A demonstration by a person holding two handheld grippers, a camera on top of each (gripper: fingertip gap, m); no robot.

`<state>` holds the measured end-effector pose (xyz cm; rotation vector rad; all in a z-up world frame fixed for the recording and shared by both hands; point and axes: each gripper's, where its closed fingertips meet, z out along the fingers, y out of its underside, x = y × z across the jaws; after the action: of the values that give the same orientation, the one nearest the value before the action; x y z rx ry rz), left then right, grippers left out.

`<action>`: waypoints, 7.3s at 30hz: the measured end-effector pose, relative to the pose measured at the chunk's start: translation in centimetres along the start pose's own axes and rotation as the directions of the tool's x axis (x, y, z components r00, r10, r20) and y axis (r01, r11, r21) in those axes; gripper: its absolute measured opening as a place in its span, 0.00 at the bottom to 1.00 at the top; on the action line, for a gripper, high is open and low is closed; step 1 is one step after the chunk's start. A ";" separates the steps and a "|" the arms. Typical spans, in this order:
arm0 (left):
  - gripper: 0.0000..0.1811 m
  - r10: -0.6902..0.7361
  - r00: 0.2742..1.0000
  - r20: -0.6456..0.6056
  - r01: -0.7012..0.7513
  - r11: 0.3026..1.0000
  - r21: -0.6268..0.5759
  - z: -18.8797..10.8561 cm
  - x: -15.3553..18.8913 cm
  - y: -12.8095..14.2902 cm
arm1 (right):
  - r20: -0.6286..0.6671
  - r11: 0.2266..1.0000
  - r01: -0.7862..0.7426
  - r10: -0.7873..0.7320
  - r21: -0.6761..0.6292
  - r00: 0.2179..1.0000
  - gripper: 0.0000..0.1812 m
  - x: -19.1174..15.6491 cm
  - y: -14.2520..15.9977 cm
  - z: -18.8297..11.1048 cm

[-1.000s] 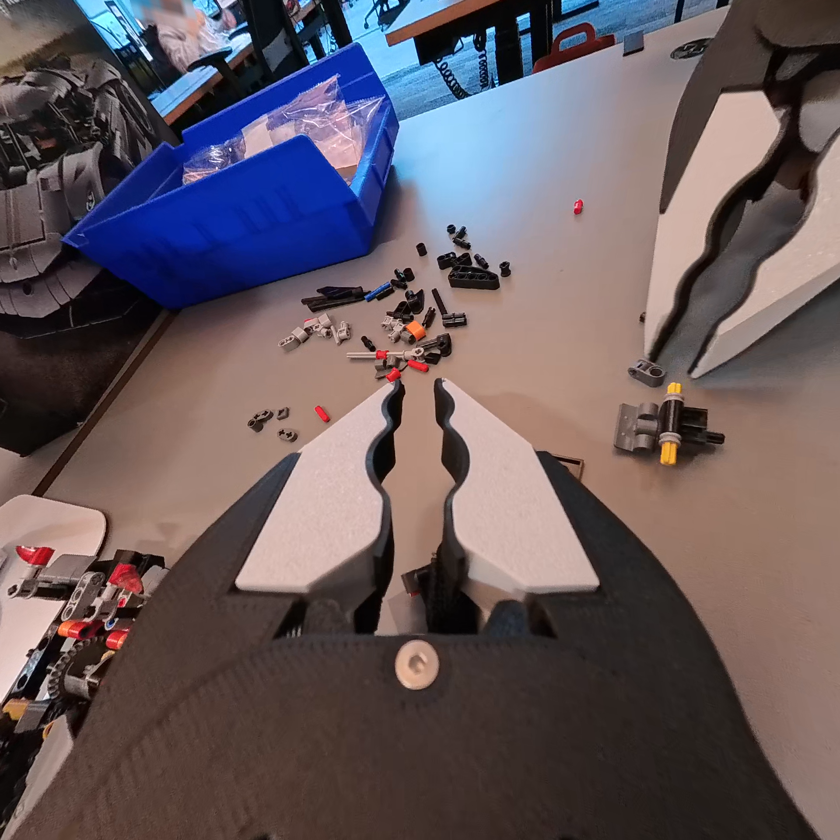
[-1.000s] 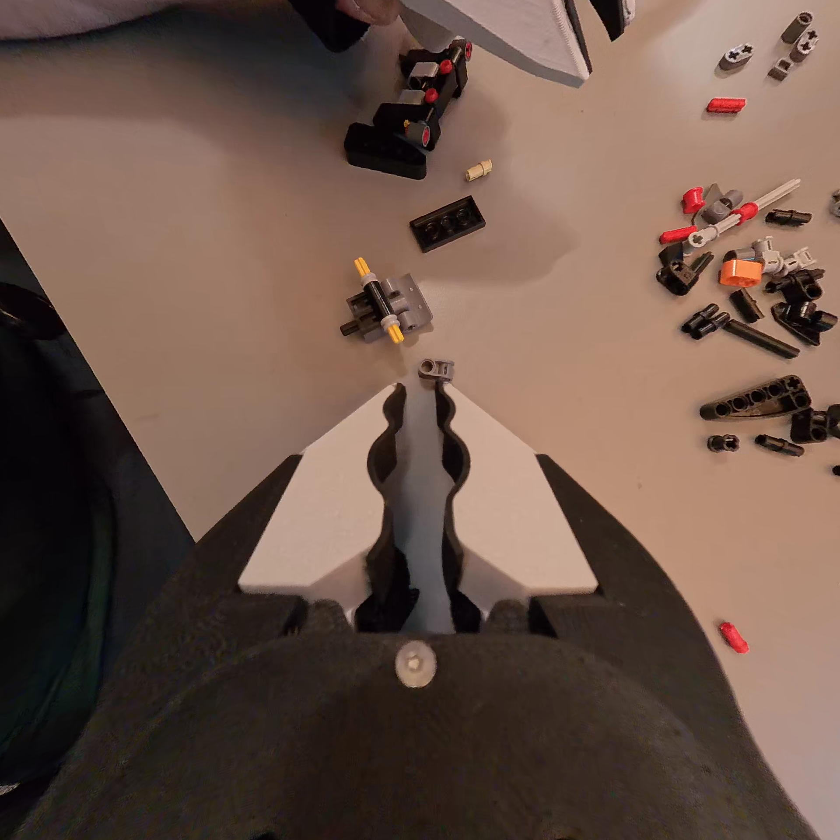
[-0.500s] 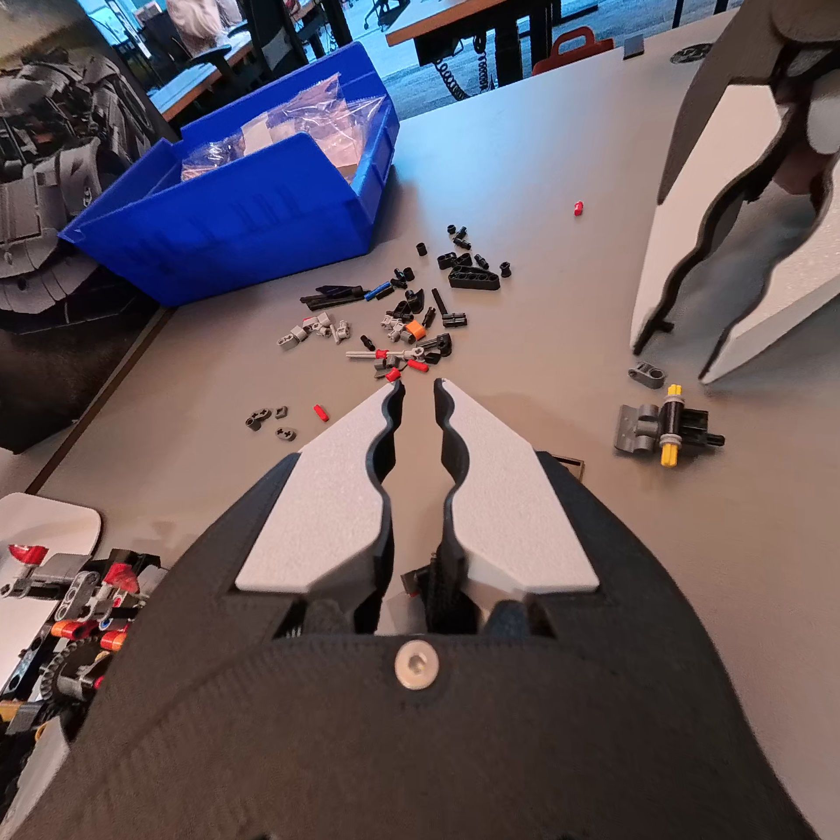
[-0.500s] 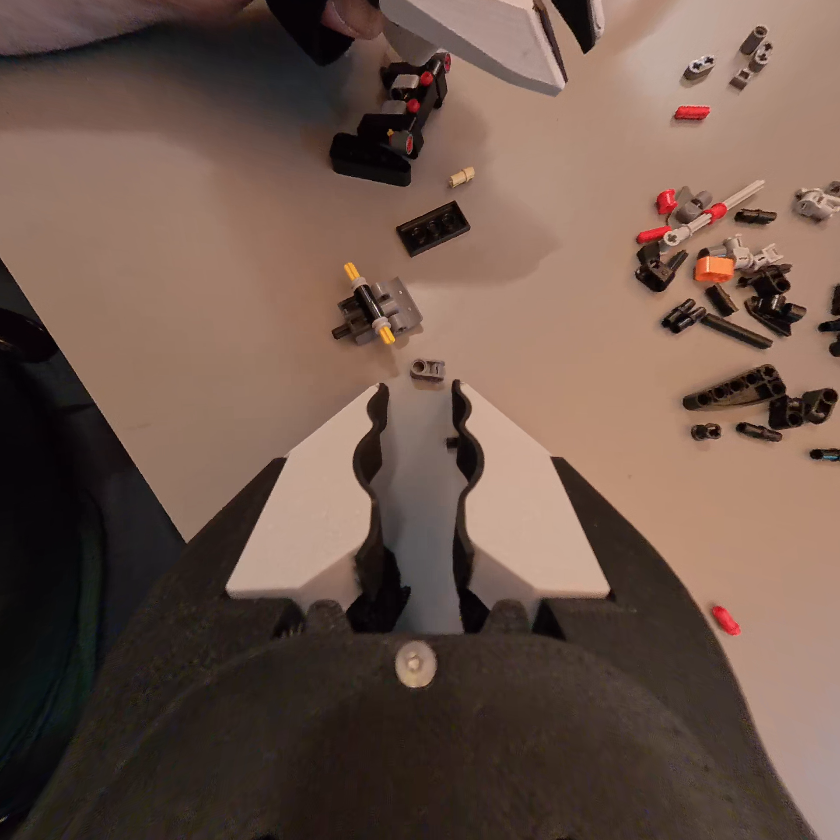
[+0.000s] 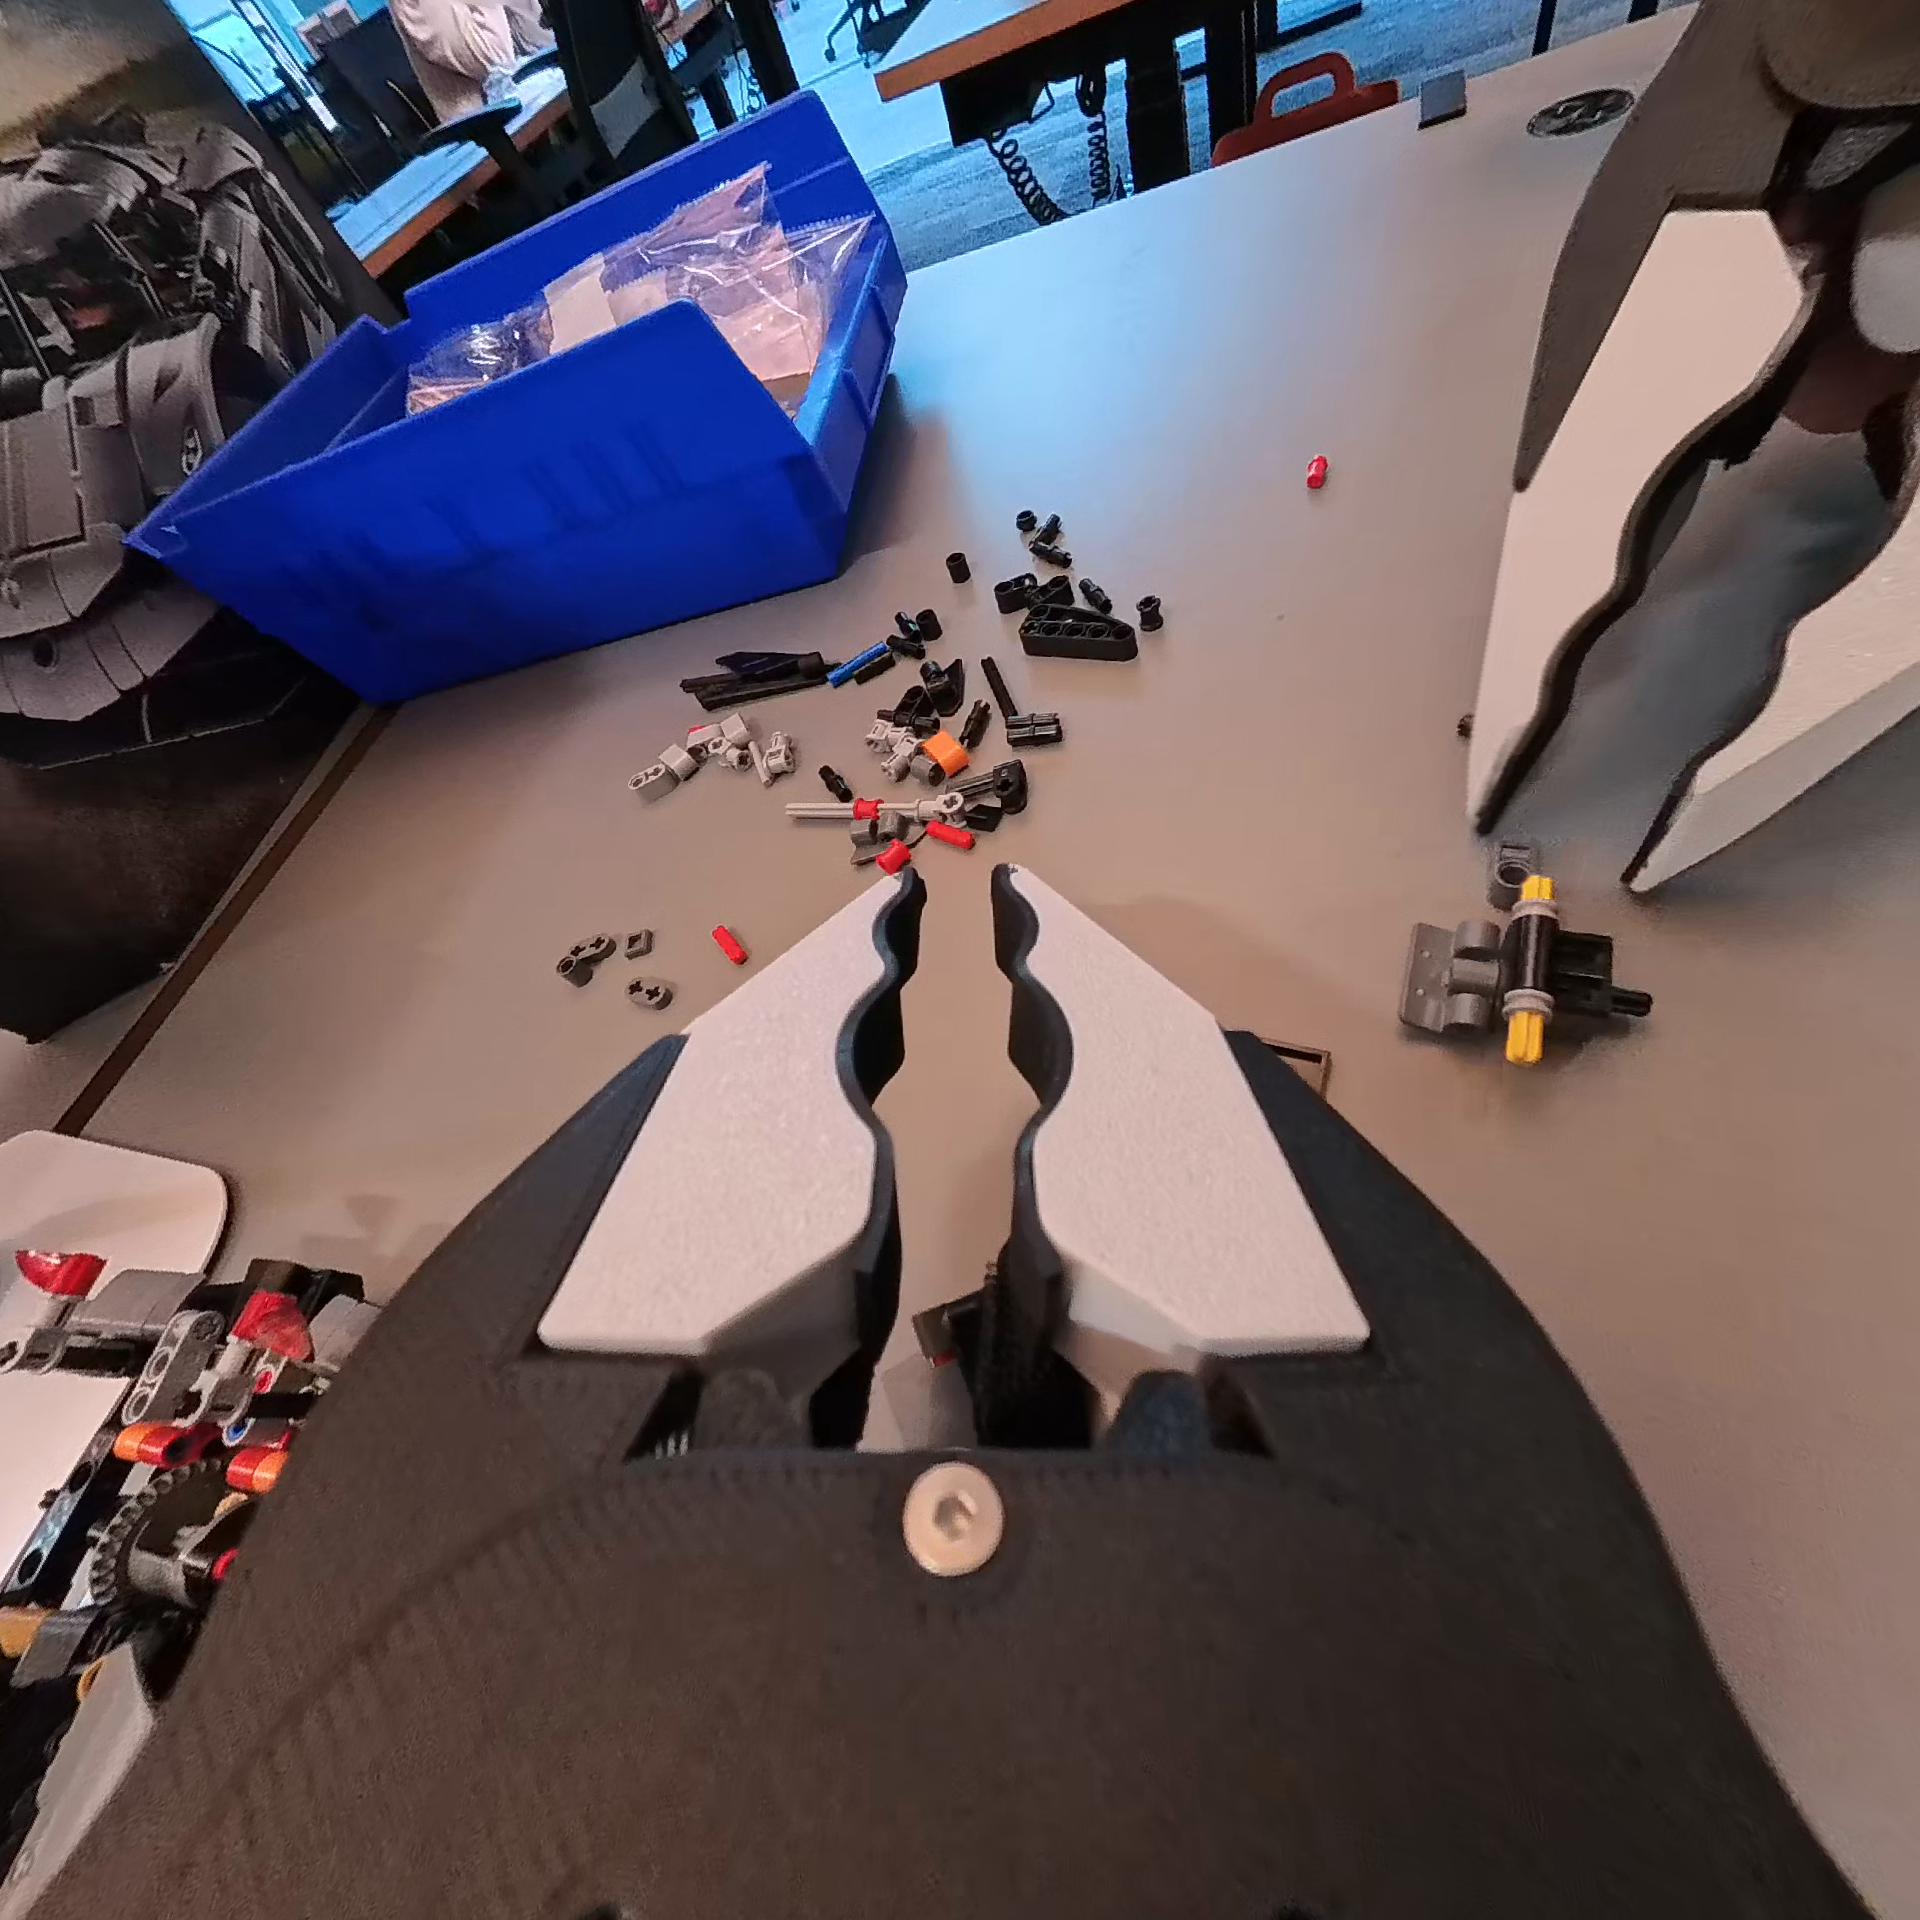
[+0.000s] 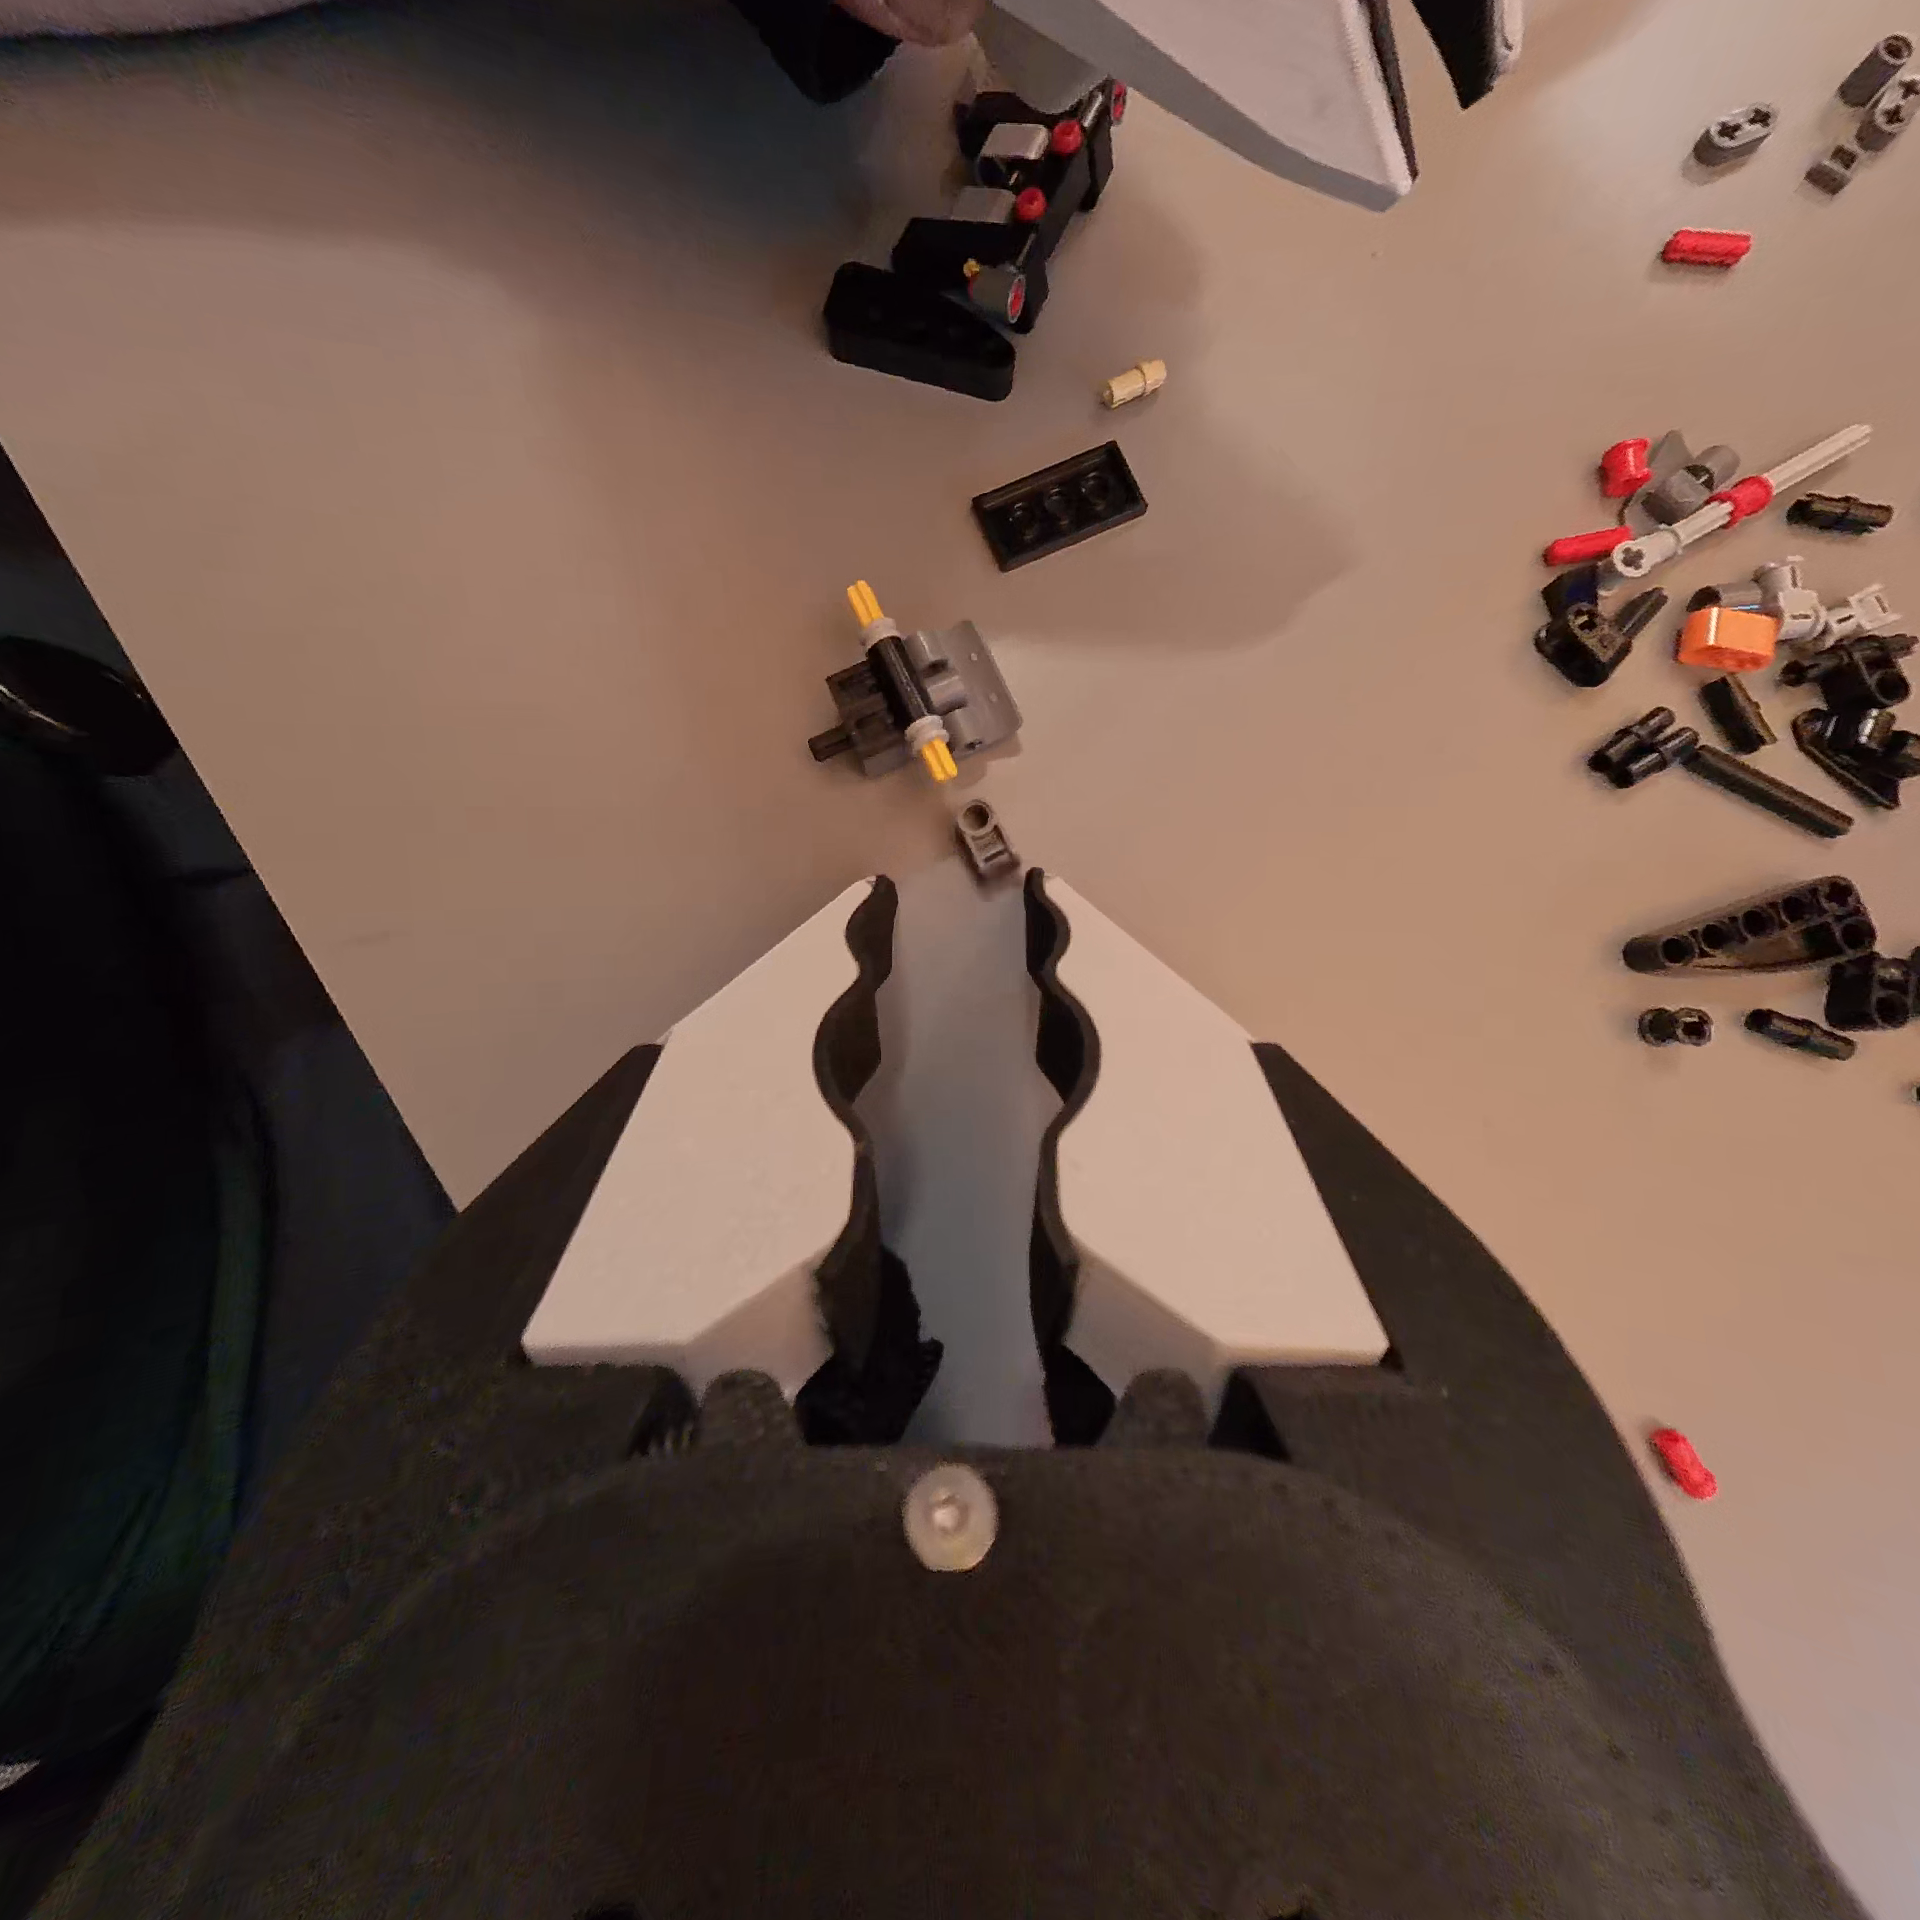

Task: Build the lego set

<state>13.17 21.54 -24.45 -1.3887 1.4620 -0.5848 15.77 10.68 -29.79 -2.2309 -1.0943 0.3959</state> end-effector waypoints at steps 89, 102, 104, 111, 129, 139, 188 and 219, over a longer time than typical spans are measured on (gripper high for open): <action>0.07 0.008 1.000 -0.009 -0.008 1.000 -0.006 0.2 0.0 0.1 | -0.051 0.997 -0.082 0.082 0.009 0.995 0.08 -1.1 0.6 -1.2; 0.07 0.030 1.000 -0.010 -0.030 1.000 -0.010 0.0 0.3 0.0 | -0.013 0.987 -0.146 0.147 0.061 0.989 0.11 -0.6 0.0 -0.4; 0.07 0.031 0.999 -0.013 -0.032 0.999 -0.008 0.0 0.3 -0.1 | -0.015 0.989 -0.129 0.131 0.068 0.991 0.13 -0.5 0.1 -0.5; 0.07 0.042 0.999 -0.016 -0.043 0.999 -0.019 0.1 0.5 0.1 | 0.025 0.995 -0.091 0.090 0.050 0.996 0.06 -1.7 0.0 -0.2; 0.07 0.045 0.999 -0.021 -0.045 0.999 -0.024 0.2 0.6 0.2 | 0.018 0.992 -0.099 0.098 0.077 0.995 0.05 -0.8 -0.6 0.3; 0.07 0.043 0.999 -0.020 -0.043 0.999 -0.027 0.2 0.5 0.3 | 0.041 0.998 0.015 -0.018 0.068 0.999 0.13 -0.2 -1.3 0.5; 0.17 0.258 0.958 -0.124 -0.241 0.961 0.133 -1.0 6.1 -4.1 | 0.654 0.483 -0.763 0.416 0.430 0.632 0.03 2.3 -7.3 -5.8; 0.16 0.188 0.907 -0.377 -0.213 0.977 -0.025 -0.4 8.3 0.4 | 0.044 0.978 -0.192 0.188 0.080 0.981 0.06 -0.3 -0.5 -0.5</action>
<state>13.92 13.75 -27.38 -1.1971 1.9196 -0.7002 15.52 10.47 -29.05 -2.2686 -0.8682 0.5544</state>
